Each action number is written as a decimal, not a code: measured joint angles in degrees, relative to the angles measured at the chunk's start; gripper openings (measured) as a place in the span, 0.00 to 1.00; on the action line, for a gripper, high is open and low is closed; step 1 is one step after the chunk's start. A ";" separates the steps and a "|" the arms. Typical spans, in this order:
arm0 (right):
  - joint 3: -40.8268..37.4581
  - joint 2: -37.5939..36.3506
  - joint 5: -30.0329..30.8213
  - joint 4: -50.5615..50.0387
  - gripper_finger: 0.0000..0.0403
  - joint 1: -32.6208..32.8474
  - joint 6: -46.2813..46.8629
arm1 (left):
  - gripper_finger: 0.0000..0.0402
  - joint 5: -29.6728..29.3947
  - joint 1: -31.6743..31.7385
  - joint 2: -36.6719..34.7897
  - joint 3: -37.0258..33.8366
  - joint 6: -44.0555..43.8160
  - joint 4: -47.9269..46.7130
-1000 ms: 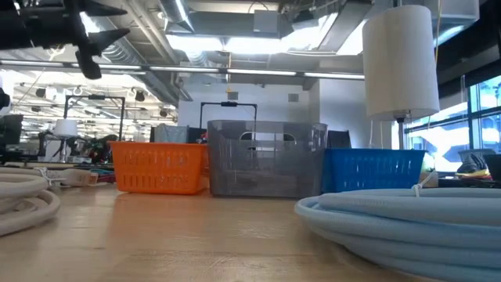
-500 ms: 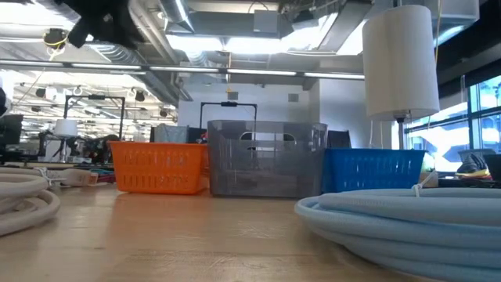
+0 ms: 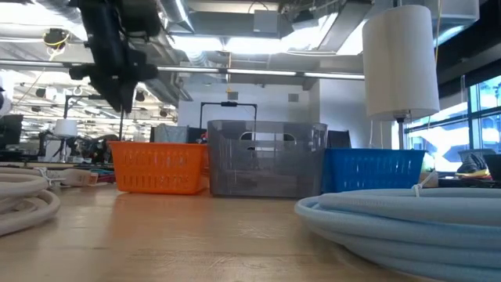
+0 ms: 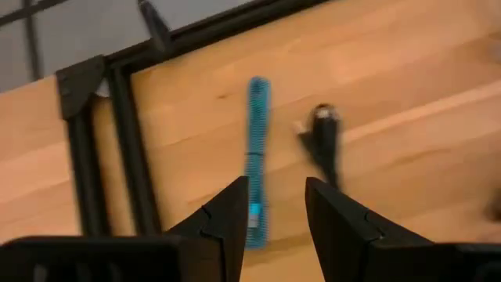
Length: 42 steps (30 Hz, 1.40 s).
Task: Pick & Place USB Port
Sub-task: Put the blue and white charger cable into the orange bin
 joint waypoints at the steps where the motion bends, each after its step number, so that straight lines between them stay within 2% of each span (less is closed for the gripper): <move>1: 0.00 0.00 0.01 0.01 0.08 0.00 0.00 | 0.30 0.31 1.22 1.34 0.02 1.35 0.02; 8: 0.00 0.00 0.00 0.05 0.08 0.00 0.23 | 0.30 3.28 8.19 10.98 -0.61 5.44 1.75; 13: -0.02 0.02 -0.91 0.08 0.08 0.00 0.22 | 0.31 12.33 11.05 17.03 -3.18 9.33 7.78; 15: -0.02 0.02 -1.31 0.08 0.08 0.00 0.22 | 0.31 14.19 11.56 19.22 -3.73 11.20 9.42; 25: -0.04 0.04 -1.33 0.06 0.08 0.00 -0.01 | 0.31 11.72 12.73 27.11 -4.31 13.80 15.52; 32: -0.04 0.04 -1.33 0.03 0.08 0.00 -0.17 | 0.28 9.39 12.64 30.59 -4.11 13.82 17.02; 37: -0.04 0.04 -1.33 0.03 0.08 0.00 -0.48 | 0.21 9.08 12.62 30.72 -4.17 13.85 17.18; 42: -0.04 0.04 -1.32 -0.01 0.08 0.00 -1.68 | 0.05 8.09 12.66 30.13 -4.32 15.28 17.10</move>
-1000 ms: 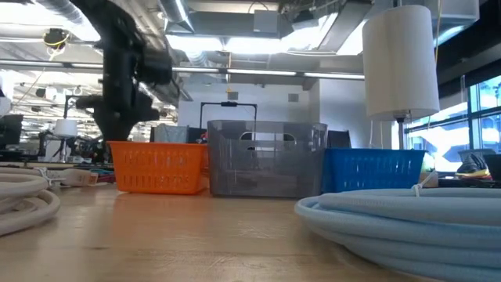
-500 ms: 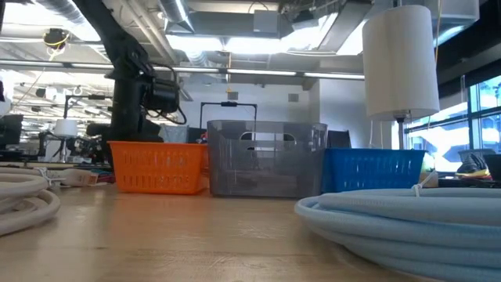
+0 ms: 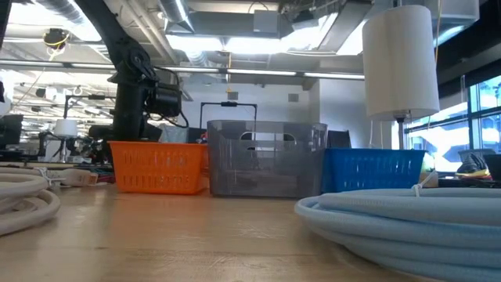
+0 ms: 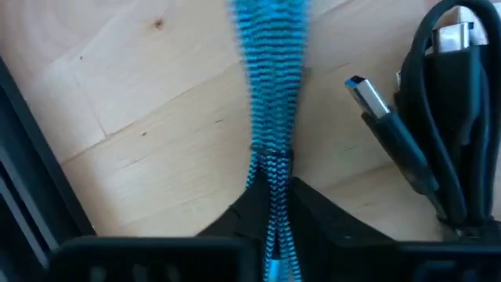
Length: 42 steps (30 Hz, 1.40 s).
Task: Pick & Place USB Port
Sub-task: Put the blue and white charger cable into the orange bin
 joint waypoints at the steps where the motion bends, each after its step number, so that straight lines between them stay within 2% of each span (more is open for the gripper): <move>1: 0.00 0.00 0.00 0.00 0.08 0.00 0.00 | 0.03 -0.45 0.10 -0.58 -0.13 0.05 -0.42; 5: 0.00 0.00 0.00 -1.45 0.08 0.00 0.03 | 0.03 -2.02 0.59 -5.56 -0.22 0.30 -4.04; 9: -0.04 0.02 0.00 -3.53 0.08 0.00 0.04 | 0.02 -0.86 1.50 -13.30 -0.22 -1.46 -9.92; 13: -0.04 0.02 0.07 -3.92 0.08 0.00 -0.21 | 0.02 7.20 1.13 -23.33 -0.20 -7.22 -11.97; 19: -0.04 0.02 0.33 -4.56 0.08 0.00 -2.74 | 0.01 18.01 -2.99 -39.87 -0.18 -17.51 -8.61; 24: -0.04 0.02 0.46 -5.91 0.08 0.00 -2.85 | 0.01 18.66 -10.46 -51.55 -0.16 -28.81 2.78; 27: -0.04 0.02 0.46 -5.99 0.08 0.00 -3.02 | 0.01 15.26 -17.18 -54.99 -0.09 -33.35 12.66; 31: -0.04 0.02 0.47 -6.11 0.08 0.00 -4.50 | 0.01 6.90 -27.86 -54.43 -0.03 -35.01 23.68; 37: -0.04 0.02 0.77 -9.42 0.08 -0.12 -4.74 | 0.01 -10.86 -46.27 -46.20 -0.03 -37.05 32.21; 42: -0.04 0.00 2.62 -12.44 0.08 -1.39 -4.55 | 0.01 -21.19 -58.00 -36.63 -0.03 -46.21 35.03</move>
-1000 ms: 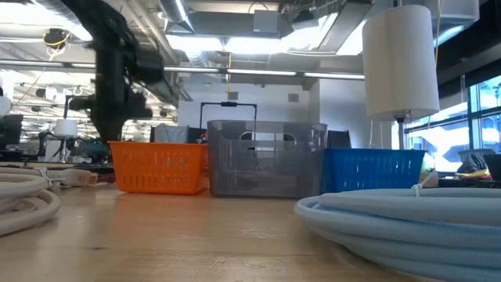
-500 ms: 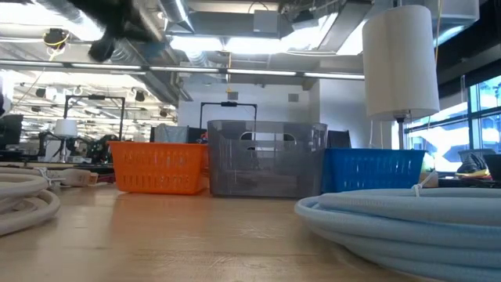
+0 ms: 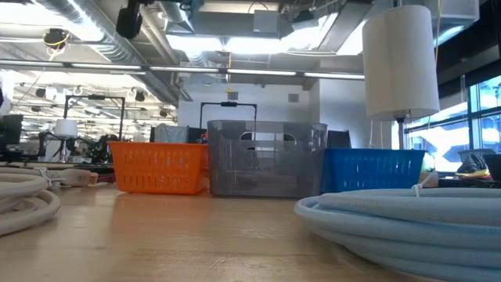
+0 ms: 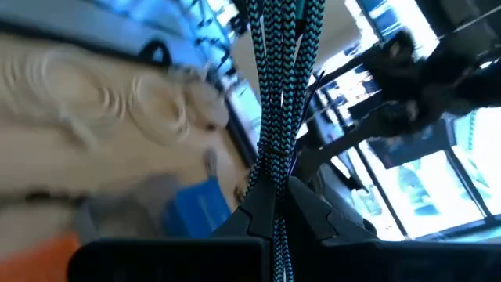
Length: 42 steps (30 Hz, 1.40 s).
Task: Pick & Place USB Port
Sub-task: Put the blue and white charger cable into the orange bin
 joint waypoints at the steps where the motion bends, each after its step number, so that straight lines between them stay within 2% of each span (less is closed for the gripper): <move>1: 0.00 0.00 0.00 0.04 0.08 -0.54 -0.34 | 0.01 -1.33 -1.67 1.85 0.00 -2.45 0.00; 6: 0.00 0.00 -0.02 0.07 0.08 -3.17 -2.87 | 0.01 -6.98 -6.74 9.16 0.00 -12.29 -0.02; 12: 0.00 0.00 -0.04 0.07 0.08 -5.21 -4.30 | 0.01 -8.64 -6.96 14.31 1.29 -18.38 -3.48; 14: 0.00 0.00 -0.06 0.04 0.08 -5.49 -4.30 | 0.01 -8.18 -6.12 16.54 5.64 -20.58 -11.74; 16: 0.00 0.00 -0.34 0.02 0.08 -5.58 -4.30 | 0.01 -6.81 -4.96 19.21 13.47 -23.06 -25.51; 20: 0.00 0.00 -0.67 0.05 0.08 -5.64 -4.30 | 0.01 0.27 -1.31 25.75 31.25 -26.52 -55.05; 24: 0.00 0.00 -0.67 -0.01 0.08 -5.64 -4.30 | 0.01 3.52 0.83 31.94 42.34 -28.39 -70.58; 31: 0.00 0.00 -0.67 -0.80 0.08 -5.62 -4.30 | 0.01 11.40 2.08 40.91 43.85 -30.15 -73.68; 42: 0.00 0.00 -0.85 -0.90 0.08 -5.62 -5.78 | 0.01 12.94 0.94 49.14 43.62 -35.01 -73.25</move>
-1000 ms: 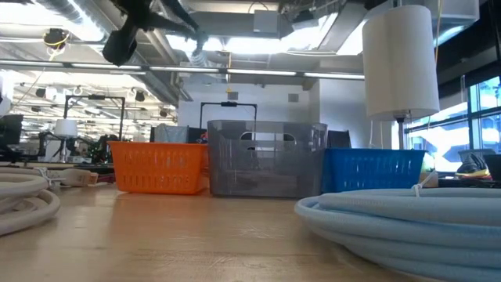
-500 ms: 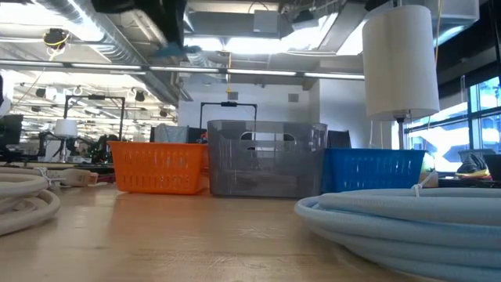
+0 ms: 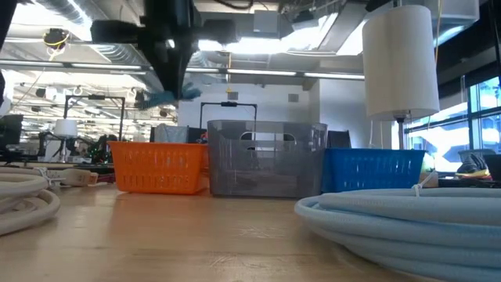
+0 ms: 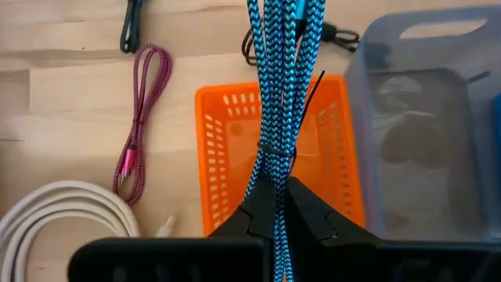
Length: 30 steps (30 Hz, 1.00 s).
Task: Pick & Place USB Port
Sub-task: Put the blue and white charger cable into the orange bin
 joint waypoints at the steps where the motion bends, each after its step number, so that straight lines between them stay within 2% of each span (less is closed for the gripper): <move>1: 0.00 0.00 -0.02 -0.01 0.08 0.00 0.01 | 0.01 0.00 -0.08 0.42 -0.59 -0.11 0.84; 7: 0.00 0.00 -0.48 -0.02 0.08 0.00 -0.01 | 0.01 0.72 -0.05 0.68 -10.18 -1.53 12.16; 12: 0.00 0.00 -0.48 -0.07 0.08 0.00 -0.18 | 0.01 0.61 0.02 0.66 -15.68 -4.17 13.39; 20: 0.00 0.00 -0.45 -0.09 0.08 0.00 -0.21 | 0.01 0.91 0.08 0.59 -19.36 -2.76 21.64; 30: 0.00 0.00 -0.43 -0.15 0.08 0.00 -0.21 | 0.01 1.43 0.06 0.55 -22.31 -1.85 21.96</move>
